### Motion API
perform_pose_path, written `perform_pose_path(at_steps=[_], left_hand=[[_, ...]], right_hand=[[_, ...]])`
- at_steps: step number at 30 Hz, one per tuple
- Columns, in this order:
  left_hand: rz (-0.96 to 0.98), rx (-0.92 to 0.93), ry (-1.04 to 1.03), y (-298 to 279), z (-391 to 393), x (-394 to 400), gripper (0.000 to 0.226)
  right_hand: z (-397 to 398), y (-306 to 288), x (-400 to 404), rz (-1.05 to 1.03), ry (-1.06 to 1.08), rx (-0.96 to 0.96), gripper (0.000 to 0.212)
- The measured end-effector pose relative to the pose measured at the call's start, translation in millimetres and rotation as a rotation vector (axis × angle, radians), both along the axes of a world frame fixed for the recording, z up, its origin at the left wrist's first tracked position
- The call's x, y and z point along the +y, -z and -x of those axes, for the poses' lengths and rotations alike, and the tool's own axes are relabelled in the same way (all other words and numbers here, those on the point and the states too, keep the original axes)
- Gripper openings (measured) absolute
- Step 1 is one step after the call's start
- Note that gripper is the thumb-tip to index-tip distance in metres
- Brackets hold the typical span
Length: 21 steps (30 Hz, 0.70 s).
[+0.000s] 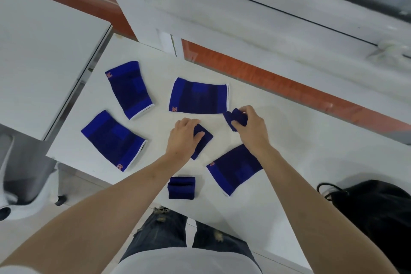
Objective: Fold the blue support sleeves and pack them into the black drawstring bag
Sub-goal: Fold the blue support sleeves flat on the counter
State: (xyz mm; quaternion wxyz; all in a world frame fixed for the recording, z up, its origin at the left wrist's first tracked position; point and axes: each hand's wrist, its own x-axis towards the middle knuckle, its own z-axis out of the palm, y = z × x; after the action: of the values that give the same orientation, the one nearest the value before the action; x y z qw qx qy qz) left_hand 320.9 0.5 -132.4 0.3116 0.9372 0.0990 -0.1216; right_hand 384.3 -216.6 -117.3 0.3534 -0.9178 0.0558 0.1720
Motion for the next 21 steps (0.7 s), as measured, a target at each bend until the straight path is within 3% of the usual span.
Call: perform_pose_path(at_steps=[4,6,12,17,21], left_hand=[[0.532,0.182,-0.224,-12.1,-4.4,-4.9,0.044],[0.623,0.193,-0.251,-14.8,-4.0,-1.8,0.046],[0.684,0.175,-0.334,-15.3,11.0,18.5,0.013],[0.535,0.254,-0.444,3.0,37.2,42.1,0.009],[0.532,0.27,-0.511,12.3,51.8,47.7,0.009]], right_hand=[[15.9,-28.4,12.3,-0.254,-0.006,0.037,0.038],[23.1,-35.2,22.2,-0.319,-0.038,0.065,0.038],[38.5,-25.3,46.2,-0.44,-0.05,0.132,0.044],[42.5,-5.4,55.8,-0.349,0.037,0.175,0.04],[43.1,12.9,69.1,-0.267,0.083,0.127,0.033]])
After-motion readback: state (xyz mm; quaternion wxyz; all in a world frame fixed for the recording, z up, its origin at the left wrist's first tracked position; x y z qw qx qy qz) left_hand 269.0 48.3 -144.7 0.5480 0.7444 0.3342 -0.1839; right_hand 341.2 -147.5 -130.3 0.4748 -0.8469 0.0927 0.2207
